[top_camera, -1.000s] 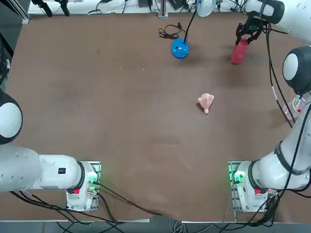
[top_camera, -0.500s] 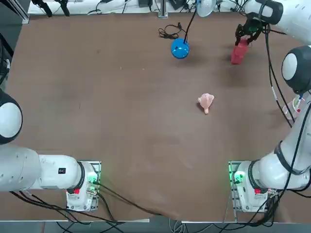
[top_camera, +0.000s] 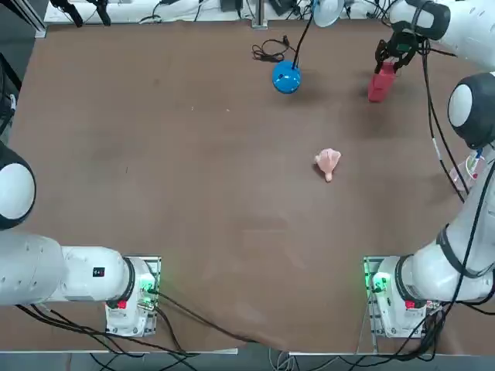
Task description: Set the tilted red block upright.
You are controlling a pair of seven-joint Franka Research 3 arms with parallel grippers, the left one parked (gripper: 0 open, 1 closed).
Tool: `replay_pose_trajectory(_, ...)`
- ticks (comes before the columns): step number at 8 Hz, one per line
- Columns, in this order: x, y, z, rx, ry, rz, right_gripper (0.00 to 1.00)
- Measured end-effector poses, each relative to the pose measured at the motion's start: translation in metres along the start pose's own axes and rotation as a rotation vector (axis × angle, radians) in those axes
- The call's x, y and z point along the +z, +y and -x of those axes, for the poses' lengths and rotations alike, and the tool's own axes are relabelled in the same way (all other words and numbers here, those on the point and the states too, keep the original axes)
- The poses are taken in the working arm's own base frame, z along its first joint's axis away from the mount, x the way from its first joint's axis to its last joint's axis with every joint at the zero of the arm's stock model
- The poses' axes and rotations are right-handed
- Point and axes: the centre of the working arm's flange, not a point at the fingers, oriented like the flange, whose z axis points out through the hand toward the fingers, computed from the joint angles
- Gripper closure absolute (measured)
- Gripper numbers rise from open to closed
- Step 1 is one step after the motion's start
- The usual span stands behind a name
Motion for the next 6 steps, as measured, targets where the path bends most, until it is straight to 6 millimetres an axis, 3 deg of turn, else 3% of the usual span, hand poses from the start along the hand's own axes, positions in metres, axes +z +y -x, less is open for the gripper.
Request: replay_pose_trajectory(6,0.0046,0.0022,0.0011,0.002,-0.008,0.001,0.3)
